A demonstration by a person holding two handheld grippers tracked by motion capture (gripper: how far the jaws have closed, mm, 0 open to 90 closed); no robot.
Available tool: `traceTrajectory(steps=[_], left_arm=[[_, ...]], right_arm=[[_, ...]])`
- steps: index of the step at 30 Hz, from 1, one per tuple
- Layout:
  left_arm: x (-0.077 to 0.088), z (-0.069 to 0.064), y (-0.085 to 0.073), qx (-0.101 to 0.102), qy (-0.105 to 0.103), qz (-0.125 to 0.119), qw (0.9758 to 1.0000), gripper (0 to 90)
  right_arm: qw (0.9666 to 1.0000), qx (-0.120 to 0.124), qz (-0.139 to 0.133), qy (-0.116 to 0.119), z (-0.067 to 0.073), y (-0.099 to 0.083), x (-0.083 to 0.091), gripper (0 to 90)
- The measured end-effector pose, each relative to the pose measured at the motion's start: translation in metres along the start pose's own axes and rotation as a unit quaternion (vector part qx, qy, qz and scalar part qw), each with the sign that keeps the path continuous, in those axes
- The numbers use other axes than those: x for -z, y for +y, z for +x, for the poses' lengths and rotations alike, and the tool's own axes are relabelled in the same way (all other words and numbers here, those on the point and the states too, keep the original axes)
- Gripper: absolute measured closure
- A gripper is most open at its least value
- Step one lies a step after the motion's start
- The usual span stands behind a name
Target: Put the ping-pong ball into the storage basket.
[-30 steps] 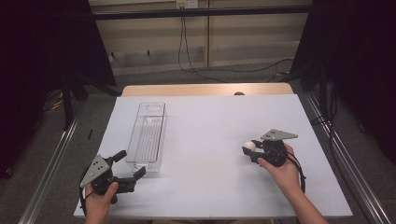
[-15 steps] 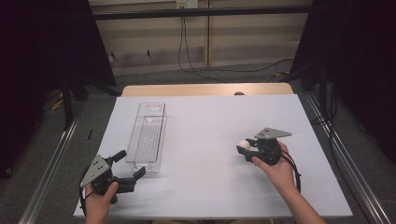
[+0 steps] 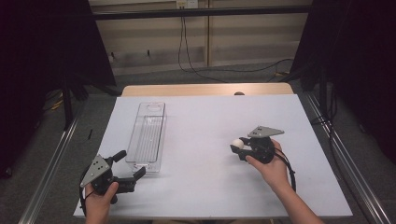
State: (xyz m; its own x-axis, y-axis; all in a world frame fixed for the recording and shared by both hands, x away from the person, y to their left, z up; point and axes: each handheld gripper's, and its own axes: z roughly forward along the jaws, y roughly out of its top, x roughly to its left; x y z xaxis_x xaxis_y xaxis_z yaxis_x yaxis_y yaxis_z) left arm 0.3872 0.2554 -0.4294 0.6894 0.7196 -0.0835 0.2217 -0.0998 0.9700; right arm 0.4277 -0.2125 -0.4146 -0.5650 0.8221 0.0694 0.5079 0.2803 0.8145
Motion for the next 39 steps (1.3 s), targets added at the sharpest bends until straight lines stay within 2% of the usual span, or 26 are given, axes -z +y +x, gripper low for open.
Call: traceTrajectory(steps=[3,4,5,7,8,22,24,25,26,31,34,39], left_arm=[[0.000,0.000,0.000,-0.001,-0.002,-0.001,1.0000,1.5],[-0.001,-0.001,0.000,0.005,-0.004,-0.005,1.0000,1.5],[0.000,0.000,0.000,-0.005,-0.006,0.002,1.0000,1.5],[0.000,0.000,0.000,-0.006,-0.006,0.004,1.0000,1.6],[-0.001,-0.001,0.000,0.002,-0.003,-0.002,1.0000,1.6],[-0.002,-0.001,0.000,0.006,-0.003,-0.004,1.0000,1.6],[0.000,0.001,0.000,-0.007,-0.005,0.006,0.9999,1.5],[0.000,0.001,0.000,-0.008,-0.006,0.008,0.9999,1.5],[-0.001,0.000,0.000,0.000,-0.003,0.001,1.0000,1.5],[-0.001,-0.001,-0.001,0.006,-0.004,-0.002,1.0000,1.6],[0.000,0.001,0.000,-0.008,-0.006,0.008,0.9999,1.5],[0.000,0.001,0.000,-0.010,-0.008,0.010,0.9999,1.6]], right_arm=[[1.0000,0.006,0.000,0.004,0.003,0.003,-0.003,51.2],[1.0000,0.005,0.002,0.005,0.004,0.003,-0.003,51.2],[1.0000,0.006,0.001,0.006,0.005,0.004,-0.004,51.2],[1.0000,0.006,0.003,0.005,0.006,0.004,-0.006,51.2],[1.0000,0.006,0.003,0.005,0.006,0.004,-0.006,51.2],[0.9997,0.016,0.005,0.017,0.013,0.013,-0.014,51.2],[0.9997,0.017,0.004,0.017,0.014,0.014,-0.015,51.2],[0.9996,0.018,0.004,0.018,0.015,0.016,-0.016,51.2],[0.9996,0.018,0.004,0.018,0.015,0.016,-0.016,51.2],[0.9995,0.020,0.004,0.024,0.018,0.018,-0.020,51.2],[0.9994,0.021,0.004,0.026,0.019,0.019,-0.022,51.2],[0.9993,0.018,0.001,0.031,0.020,0.021,-0.024,51.2]])
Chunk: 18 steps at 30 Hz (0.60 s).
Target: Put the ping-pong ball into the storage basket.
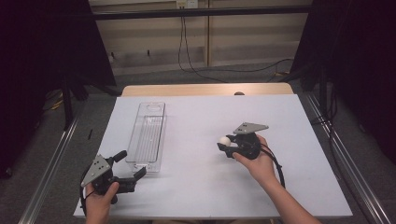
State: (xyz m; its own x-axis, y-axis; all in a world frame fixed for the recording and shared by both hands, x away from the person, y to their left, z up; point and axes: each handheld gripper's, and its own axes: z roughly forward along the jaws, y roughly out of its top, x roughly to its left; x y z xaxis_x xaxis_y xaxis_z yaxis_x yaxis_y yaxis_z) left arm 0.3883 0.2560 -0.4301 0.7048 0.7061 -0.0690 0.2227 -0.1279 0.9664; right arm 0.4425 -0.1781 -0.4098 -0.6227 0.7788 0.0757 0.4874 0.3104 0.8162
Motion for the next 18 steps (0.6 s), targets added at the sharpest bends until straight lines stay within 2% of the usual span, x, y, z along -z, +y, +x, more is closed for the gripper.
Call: traceTrajectory(steps=[1,4,6,7,8,16,18], left_arm=[[-0.002,-0.002,0.000,0.011,0.005,-0.009,0.9999,1.6],[-0.002,-0.002,0.000,0.013,0.005,-0.010,0.9999,1.6],[-0.001,-0.002,0.000,0.009,0.005,-0.007,0.9999,1.6],[0.000,0.000,0.000,0.000,0.004,0.001,1.0000,1.6],[-0.002,-0.002,0.000,0.014,0.005,-0.010,0.9998,1.6],[-0.001,-0.002,0.000,0.013,0.006,-0.010,0.9998,1.6],[0.000,-0.001,0.000,0.004,0.006,-0.002,1.0000,1.6]], right_arm=[[1.0000,0.002,0.000,0.002,0.001,0.001,-0.002,51.2],[1.0000,0.004,0.002,0.004,0.002,0.003,-0.002,51.2],[0.9999,0.008,0.000,0.007,0.005,0.005,-0.005,51.2],[0.9999,0.008,-0.001,0.010,0.006,0.006,-0.005,51.2],[0.9999,0.010,0.000,0.009,0.007,0.007,-0.006,51.2],[0.9997,0.016,-0.002,0.016,0.014,0.013,-0.010,51.2],[0.9997,0.018,-0.002,0.018,0.016,0.014,-0.012,51.2]])
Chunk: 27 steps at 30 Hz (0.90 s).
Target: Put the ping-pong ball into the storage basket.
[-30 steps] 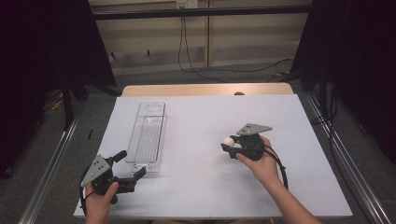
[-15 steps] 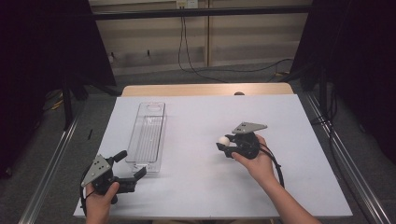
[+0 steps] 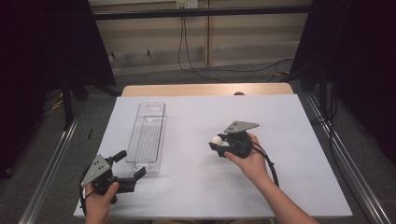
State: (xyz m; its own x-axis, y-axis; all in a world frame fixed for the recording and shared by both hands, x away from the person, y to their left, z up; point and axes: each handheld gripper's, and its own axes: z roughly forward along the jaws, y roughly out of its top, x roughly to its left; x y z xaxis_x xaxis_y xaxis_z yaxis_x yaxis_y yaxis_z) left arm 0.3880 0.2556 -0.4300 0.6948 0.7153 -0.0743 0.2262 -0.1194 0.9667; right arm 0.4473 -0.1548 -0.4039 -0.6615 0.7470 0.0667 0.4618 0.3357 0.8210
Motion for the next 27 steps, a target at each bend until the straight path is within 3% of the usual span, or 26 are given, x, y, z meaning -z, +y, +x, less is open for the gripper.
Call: traceTrajectory(steps=[1,4,18,21,27], left_arm=[[-0.001,-0.001,0.000,0.009,0.001,-0.007,0.9999,1.6],[-0.002,-0.002,0.000,0.011,-0.002,-0.009,0.9999,1.6],[0.000,0.001,0.000,-0.005,-0.003,0.003,1.0000,1.6],[-0.001,-0.001,0.000,0.009,-0.001,-0.007,0.9999,1.6],[-0.001,-0.001,0.000,0.006,-0.002,-0.004,1.0000,1.6]], right_arm=[[1.0000,0.000,-0.001,0.001,0.000,0.001,-0.001,51.2],[1.0000,0.001,0.000,0.004,0.003,0.003,-0.003,51.2],[0.9998,0.010,-0.006,0.018,0.014,0.012,-0.013,51.2],[0.9998,0.008,-0.006,0.019,0.015,0.013,-0.015,51.2],[0.9997,0.009,-0.008,0.023,0.018,0.015,-0.018,51.2]])
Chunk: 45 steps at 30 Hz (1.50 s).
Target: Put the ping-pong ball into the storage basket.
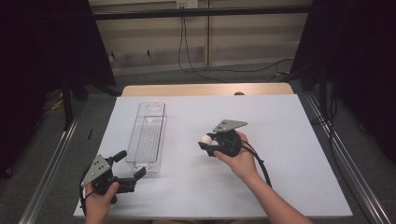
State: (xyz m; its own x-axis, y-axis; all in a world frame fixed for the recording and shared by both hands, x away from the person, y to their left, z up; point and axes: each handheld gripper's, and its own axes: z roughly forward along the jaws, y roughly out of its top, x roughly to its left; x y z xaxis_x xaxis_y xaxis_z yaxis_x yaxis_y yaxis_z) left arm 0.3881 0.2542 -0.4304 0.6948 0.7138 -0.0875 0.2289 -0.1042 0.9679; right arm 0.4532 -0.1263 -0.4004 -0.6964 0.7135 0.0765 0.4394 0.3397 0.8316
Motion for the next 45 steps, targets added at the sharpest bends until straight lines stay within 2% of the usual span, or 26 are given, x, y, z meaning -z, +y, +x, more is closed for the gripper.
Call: traceTrajectory(steps=[9,18,20,24,25,35,40,45], left_arm=[[0.000,0.000,0.000,-0.001,0.000,0.001,1.0000,1.7],[0.000,0.000,0.000,0.004,-0.001,-0.001,1.0000,1.6],[0.001,0.002,0.000,-0.012,-0.003,0.010,0.9999,1.6],[0.001,0.002,0.000,-0.008,0.002,0.007,0.9999,1.6],[0.002,0.003,0.000,-0.013,0.001,0.010,0.9999,1.6],[0.001,0.002,0.000,-0.010,-0.002,0.008,0.9999,1.6],[0.002,0.003,0.000,-0.015,0.000,0.013,0.9998,1.6],[0.000,0.002,-0.001,-0.003,0.002,0.006,1.0000,1.6]], right_arm=[[0.9999,0.009,0.000,0.008,0.007,0.008,-0.007,51.2],[0.9998,0.007,-0.001,0.017,0.011,0.013,-0.013,51.2],[0.9998,0.010,0.001,0.018,0.011,0.013,-0.013,51.2],[0.9997,0.011,-0.002,0.021,0.013,0.015,-0.016,51.2],[0.9997,0.012,-0.002,0.023,0.014,0.016,-0.017,51.2],[0.9995,0.016,-0.002,0.028,0.019,0.023,-0.025,51.2],[0.9993,0.018,-0.004,0.032,0.021,0.025,-0.030,51.2],[0.9993,0.020,-0.002,0.033,0.023,0.027,-0.034,51.2]])
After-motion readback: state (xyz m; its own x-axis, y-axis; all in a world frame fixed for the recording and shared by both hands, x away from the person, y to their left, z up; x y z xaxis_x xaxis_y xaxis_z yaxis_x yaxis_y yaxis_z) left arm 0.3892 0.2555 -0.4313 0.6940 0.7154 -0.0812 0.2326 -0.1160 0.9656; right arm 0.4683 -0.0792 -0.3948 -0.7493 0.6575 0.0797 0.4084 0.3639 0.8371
